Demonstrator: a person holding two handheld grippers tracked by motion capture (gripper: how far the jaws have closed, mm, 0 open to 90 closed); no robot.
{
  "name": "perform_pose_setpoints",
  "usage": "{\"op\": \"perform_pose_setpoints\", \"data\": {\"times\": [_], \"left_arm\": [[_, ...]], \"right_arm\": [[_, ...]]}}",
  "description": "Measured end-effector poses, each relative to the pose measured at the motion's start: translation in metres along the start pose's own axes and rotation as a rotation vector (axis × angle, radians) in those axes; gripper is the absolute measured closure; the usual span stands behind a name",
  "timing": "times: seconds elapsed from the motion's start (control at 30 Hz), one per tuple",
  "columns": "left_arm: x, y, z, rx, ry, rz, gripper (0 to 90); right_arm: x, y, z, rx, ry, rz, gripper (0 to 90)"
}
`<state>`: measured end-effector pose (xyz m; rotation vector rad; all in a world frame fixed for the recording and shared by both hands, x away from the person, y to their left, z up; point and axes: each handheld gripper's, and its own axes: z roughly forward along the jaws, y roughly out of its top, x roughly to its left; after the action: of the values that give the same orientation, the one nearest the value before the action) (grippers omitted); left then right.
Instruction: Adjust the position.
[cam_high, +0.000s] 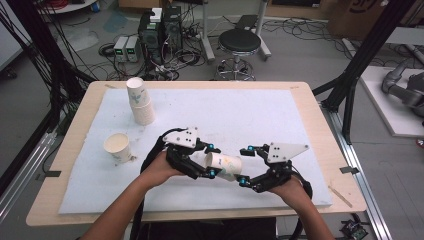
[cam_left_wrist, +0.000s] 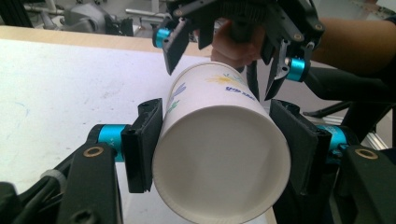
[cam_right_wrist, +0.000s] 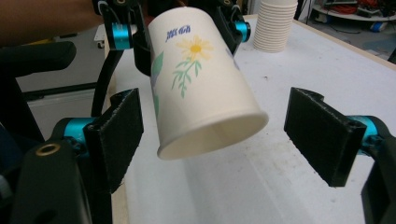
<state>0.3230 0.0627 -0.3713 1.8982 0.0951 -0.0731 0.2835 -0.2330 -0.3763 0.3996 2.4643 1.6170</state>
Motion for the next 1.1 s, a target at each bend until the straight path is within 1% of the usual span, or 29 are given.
{"op": "perform_pose_setpoints", "data": {"times": [0.13, 0.17, 0.23, 0.3, 0.43, 0.5, 0.53, 0.57, 0.63, 0.7, 0.77, 0.87, 0.9, 0.93, 1.0, 1.03, 1.1], "left_arm": [[0.000, -0.002, -0.002, -0.025, 0.006, 0.004, 37.2], [0.000, -0.003, -0.002, -0.029, 0.010, -0.001, 37.2], [0.000, -0.004, -0.003, -0.038, 0.011, 0.004, 37.2], [0.000, -0.005, -0.004, -0.047, 0.011, 0.005, 37.2], [0.000, -0.004, -0.003, -0.066, 0.004, 0.008, 37.2], [-0.001, -0.004, -0.003, -0.067, -0.002, 0.008, 37.2], [-0.001, -0.004, -0.003, -0.068, -0.004, 0.009, 37.2], [-0.001, -0.004, -0.002, -0.069, -0.008, 0.012, 37.2], [-0.001, -0.004, -0.002, -0.075, -0.011, 0.008, 37.2], [-0.002, -0.004, -0.001, -0.073, -0.023, 0.013, 37.2], [-0.003, -0.003, 0.001, -0.070, -0.037, 0.018, 37.2], [-0.003, -0.003, 0.003, -0.076, -0.049, 0.023, 37.2], [-0.004, -0.003, 0.004, -0.081, -0.050, 0.018, 37.2], [-0.003, -0.003, 0.005, -0.080, -0.055, 0.024, 37.2], [-0.003, -0.003, 0.006, -0.093, -0.062, 0.018, 37.2], [-0.002, -0.004, 0.006, -0.102, -0.066, 0.010, 37.2], [-0.001, -0.005, 0.007, -0.112, -0.070, 0.008, 37.2]], "right_arm": [[0.001, -0.007, -0.001, -0.011, 0.000, 0.017, 20.2], [0.000, -0.009, -0.001, -0.025, -0.003, 0.016, 20.2], [0.000, -0.012, -0.002, -0.032, 0.001, 0.031, 20.2], [-0.001, -0.015, -0.002, -0.042, -0.001, 0.032, 20.2], [-0.003, -0.020, -0.001, -0.040, 0.014, 0.044, 20.2], [-0.003, -0.021, 0.000, -0.041, 0.018, 0.041, 20.2], [-0.002, -0.021, 0.001, -0.037, 0.029, 0.045, 20.2], [-0.003, -0.022, 0.002, -0.036, 0.028, 0.040, 20.2], [-0.003, -0.022, 0.003, -0.037, 0.036, 0.044, 20.2], [-0.003, -0.023, 0.004, -0.034, 0.042, 0.044, 20.2], [-0.003, -0.025, 0.008, -0.041, 0.058, 0.054, 20.2], [-0.003, -0.025, 0.010, -0.041, 0.067, 0.056, 20.3], [-0.003, -0.025, 0.011, -0.047, 0.071, 0.053, 20.3], [-0.003, -0.025, 0.011, -0.053, 0.078, 0.054, 20.5], [-0.003, -0.025, 0.011, -0.067, 0.089, 0.062, 20.8], [-0.004, -0.026, 0.011, -0.074, 0.093, 0.059, 21.9], [-0.005, -0.027, 0.010, -0.087, 0.105, 0.054, 24.9]]}}
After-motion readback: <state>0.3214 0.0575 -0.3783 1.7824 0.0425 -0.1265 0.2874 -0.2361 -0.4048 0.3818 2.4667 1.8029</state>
